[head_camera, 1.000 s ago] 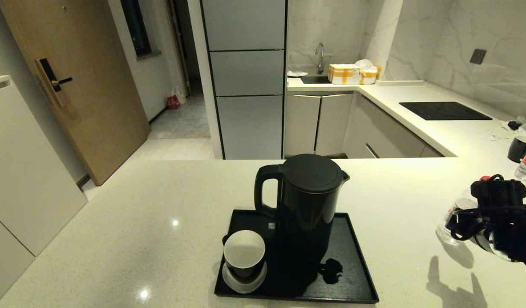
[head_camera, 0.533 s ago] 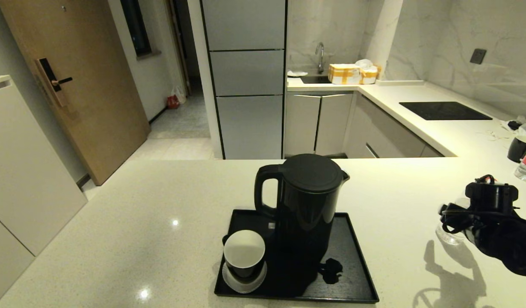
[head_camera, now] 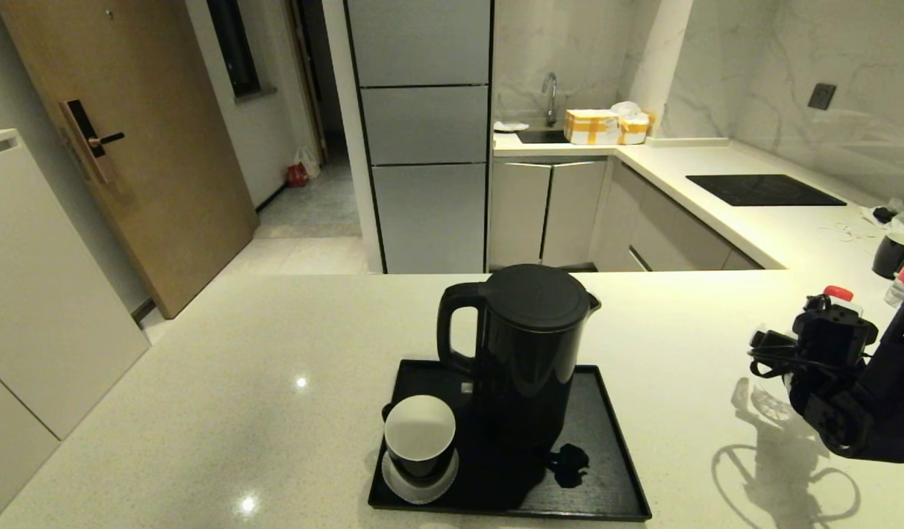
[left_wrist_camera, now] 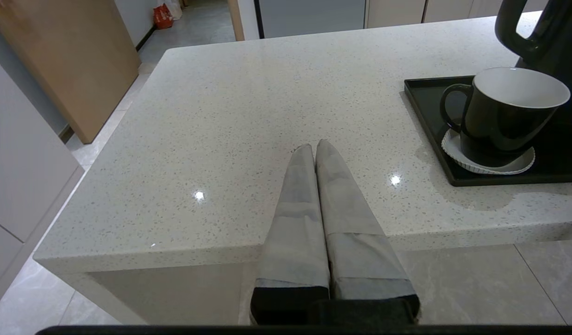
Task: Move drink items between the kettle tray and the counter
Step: Return the bottled water to its original position
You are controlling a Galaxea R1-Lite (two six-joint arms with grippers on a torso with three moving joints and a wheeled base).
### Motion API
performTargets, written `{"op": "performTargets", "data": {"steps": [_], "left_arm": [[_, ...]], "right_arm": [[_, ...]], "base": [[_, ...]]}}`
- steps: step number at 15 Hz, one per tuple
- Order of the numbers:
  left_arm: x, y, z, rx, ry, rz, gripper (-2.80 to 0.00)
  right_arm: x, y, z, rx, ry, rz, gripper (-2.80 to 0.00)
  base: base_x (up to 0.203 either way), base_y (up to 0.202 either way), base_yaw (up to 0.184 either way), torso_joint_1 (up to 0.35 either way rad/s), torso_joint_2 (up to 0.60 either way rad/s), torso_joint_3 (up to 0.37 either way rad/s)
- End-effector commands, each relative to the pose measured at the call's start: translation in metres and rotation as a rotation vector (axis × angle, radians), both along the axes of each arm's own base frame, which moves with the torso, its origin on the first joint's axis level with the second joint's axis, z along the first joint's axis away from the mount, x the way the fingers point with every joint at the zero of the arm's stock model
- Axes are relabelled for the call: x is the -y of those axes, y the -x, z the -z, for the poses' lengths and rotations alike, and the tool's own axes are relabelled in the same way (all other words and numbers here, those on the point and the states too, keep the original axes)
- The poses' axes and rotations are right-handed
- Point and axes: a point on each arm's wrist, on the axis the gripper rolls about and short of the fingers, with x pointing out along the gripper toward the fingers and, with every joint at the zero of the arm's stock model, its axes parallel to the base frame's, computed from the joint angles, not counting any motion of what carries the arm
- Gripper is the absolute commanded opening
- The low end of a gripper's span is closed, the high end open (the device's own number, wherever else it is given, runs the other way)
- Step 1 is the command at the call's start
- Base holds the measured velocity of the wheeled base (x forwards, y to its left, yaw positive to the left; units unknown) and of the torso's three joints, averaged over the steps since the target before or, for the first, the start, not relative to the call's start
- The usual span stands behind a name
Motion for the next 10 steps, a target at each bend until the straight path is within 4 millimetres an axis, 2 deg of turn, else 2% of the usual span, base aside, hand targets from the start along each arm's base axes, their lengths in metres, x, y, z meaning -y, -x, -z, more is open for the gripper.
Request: {"op": "performTargets", "data": {"steps": [1,7,10], "left_arm": [[0.000,0.000,0.000,0.000,-0.001,0.000,-2.80],[0.000,0.000,0.000,0.000,-0.001,0.000,-2.80],[0.000,0.000,0.000,0.001,-0.001,0.000,-2.80]], "right_arm": [[0.006,-0.005,0.009,-0.004,0.003,0.010,-2.80],[-0.002,0.004,0.002,-0.008,0.018,-0.009,-2.80],[-0.027,0.020,-0.029,0.044,0.044,-0.072,-2.80]], "base": [[0.000,0.000,0.000,0.000,0.00,0.000],[0.000,0.000,0.000,0.000,0.00,0.000],[0.000,0.000,0.000,0.000,0.00,0.000]]}}
